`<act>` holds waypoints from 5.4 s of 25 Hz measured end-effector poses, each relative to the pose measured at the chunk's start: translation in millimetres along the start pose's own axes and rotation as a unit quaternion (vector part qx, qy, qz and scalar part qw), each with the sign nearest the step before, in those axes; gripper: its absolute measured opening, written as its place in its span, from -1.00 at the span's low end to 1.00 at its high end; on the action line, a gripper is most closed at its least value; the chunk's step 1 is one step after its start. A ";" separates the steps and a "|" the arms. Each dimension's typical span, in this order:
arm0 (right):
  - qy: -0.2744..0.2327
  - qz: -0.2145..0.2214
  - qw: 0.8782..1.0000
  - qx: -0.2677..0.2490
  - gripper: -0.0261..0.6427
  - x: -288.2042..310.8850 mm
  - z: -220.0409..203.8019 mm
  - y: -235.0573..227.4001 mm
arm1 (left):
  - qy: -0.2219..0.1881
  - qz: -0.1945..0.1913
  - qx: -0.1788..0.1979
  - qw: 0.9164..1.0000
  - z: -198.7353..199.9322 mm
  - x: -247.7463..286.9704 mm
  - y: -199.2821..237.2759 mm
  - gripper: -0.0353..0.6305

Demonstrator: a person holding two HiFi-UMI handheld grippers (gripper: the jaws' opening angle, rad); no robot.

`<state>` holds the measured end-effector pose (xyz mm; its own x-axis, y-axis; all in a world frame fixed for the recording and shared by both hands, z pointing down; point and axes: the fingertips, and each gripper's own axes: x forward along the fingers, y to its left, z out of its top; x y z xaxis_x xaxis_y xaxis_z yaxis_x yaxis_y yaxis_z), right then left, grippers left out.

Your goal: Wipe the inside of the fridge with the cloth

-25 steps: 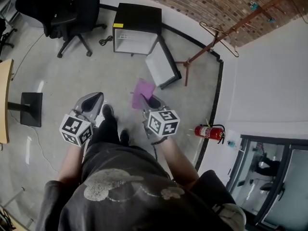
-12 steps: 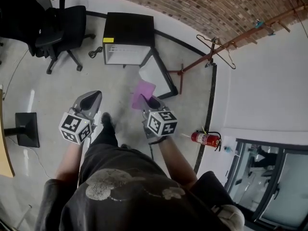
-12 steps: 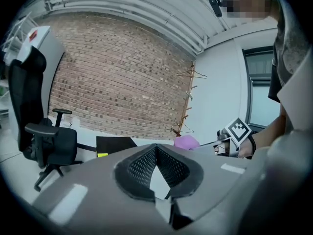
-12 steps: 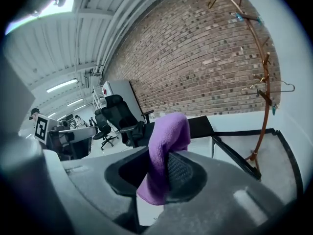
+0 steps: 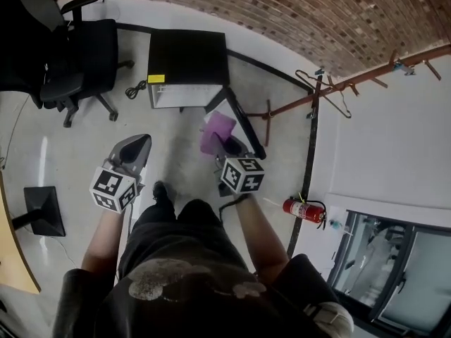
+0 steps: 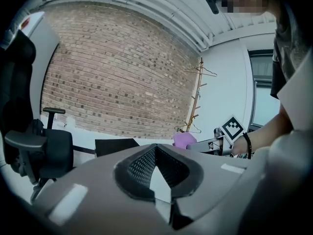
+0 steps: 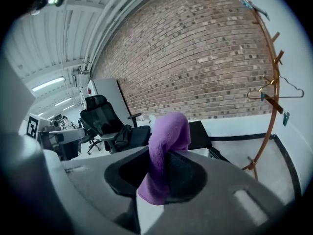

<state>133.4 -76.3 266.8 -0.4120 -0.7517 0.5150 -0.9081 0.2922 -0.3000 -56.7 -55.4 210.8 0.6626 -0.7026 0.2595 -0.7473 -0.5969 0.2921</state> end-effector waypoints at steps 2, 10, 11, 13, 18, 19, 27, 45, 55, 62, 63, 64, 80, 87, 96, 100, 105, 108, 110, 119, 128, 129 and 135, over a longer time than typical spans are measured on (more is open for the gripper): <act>0.007 -0.003 1.000 0.004 -0.70 15.3 -0.8 -5.9 | 0.008 0.001 -0.002 1.000 -1.3 13.5 13.5 -0.84; 0.053 0.035 0.998 -0.002 -0.70 88.2 -20.6 -33.6 | 0.028 0.023 -0.014 0.999 -18.5 72.0 51.3 -0.84; 0.059 0.045 0.997 -0.004 -0.70 100.4 -25.5 -36.5 | 0.026 0.029 -0.012 0.999 -20.8 80.5 56.5 -0.84; 0.073 0.066 0.995 -0.019 -0.70 128.3 -35.0 -42.6 | 0.022 0.039 -0.004 0.999 -25.8 98.8 68.2 -0.84; 0.093 0.110 0.987 -0.063 -0.70 203.2 -60.3 -52.2 | 0.002 0.054 -0.022 0.998 -53.3 138.1 106.6 -0.84; 0.094 0.117 0.986 -0.066 -0.70 215.9 -67.2 -54.4 | -0.002 0.056 -0.025 0.998 -62.8 144.9 114.0 -0.84; 0.082 0.132 0.985 -0.075 -0.70 305.8 -137.6 -79.2 | -0.003 0.069 -0.020 0.997 -171.0 188.1 177.0 -0.84; -0.033 0.191 0.978 -0.072 -0.70 466.3 -203.5 -89.0 | -0.060 0.066 0.030 0.996 -304.3 265.1 290.1 -0.84; -0.129 0.243 0.958 -0.085 -0.69 503.6 -161.3 -61.1 | -0.107 0.083 0.075 0.988 -304.0 260.6 325.4 -0.84; -0.144 0.250 0.953 -0.095 -0.70 545.1 -146.4 -41.0 | -0.118 0.092 0.097 0.984 -286.9 255.6 333.6 -0.84; -0.141 0.245 0.954 -0.099 -0.70 552.4 -145.7 -43.0 | -0.120 0.095 0.101 0.983 -288.1 254.2 336.0 -0.84; -0.135 0.239 0.956 -0.100 -0.70 559.4 -145.8 -45.8 | -0.120 0.098 0.104 0.982 -290.4 252.9 338.5 -0.84; 0.022 0.065 0.953 -0.294 -0.69 613.0 -172.4 -81.7 | -0.079 0.086 0.100 0.988 -319.9 269.2 340.1 -0.84; 0.069 -0.011 0.951 -0.302 -0.69 598.2 -174.3 -142.7 | -0.066 0.063 0.106 0.990 -325.6 286.2 320.9 -0.84; 0.095 -0.115 0.957 -0.247 -0.69 556.0 -163.5 -248.3 | -0.058 -0.001 0.104 0.993 -335.2 329.0 280.3 -0.84; 0.100 -0.176 0.952 -0.231 -0.69 534.2 -160.3 -286.3 | -0.060 -0.015 0.105 0.993 -333.1 339.8 267.5 -0.84; 0.070 -0.210 0.958 -0.180 -0.69 519.1 -152.7 -311.2 | -0.066 -0.024 0.106 0.992 -331.9 346.7 258.4 -0.84; 0.045 -0.226 0.959 -0.164 -0.69 511.2 -149.5 -320.4 | -0.066 -0.024 0.102 0.992 -334.4 348.1 256.3 -0.84; 0.049 -0.252 0.957 -0.133 -0.69 496.2 -158.6 -330.1 | -0.067 -0.024 0.098 0.993 -335.5 348.4 255.7 -0.84; -0.117 -0.223 0.963 -0.095 -0.69 464.8 -89.1 -299.9 | -0.088 -0.017 0.091 0.992 -323.5 347.3 260.5 -0.84; -0.038 -0.238 0.969 -0.057 -0.69 477.8 -136.0 -327.1 | -0.058 -0.015 0.093 0.994 -350.7 346.8 268.8 -0.84; -0.032 -0.234 0.970 -0.048 -0.69 478.6 -141.7 -327.3 | -0.055 -0.014 0.093 0.994 -353.4 346.2 269.8 -0.84; -0.031 -0.200 0.979 -0.011 -0.69 477.1 -161.6 -322.2 | -0.038 -0.016 0.095 0.995 -373.5 343.2 269.8 -0.84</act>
<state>217.3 -433.5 739.0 -0.0175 -0.8430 0.5376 -0.9975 -0.0217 -0.0665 -12.1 -312.8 722.4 0.6861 -0.7049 0.1800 -0.7265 -0.6768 0.1188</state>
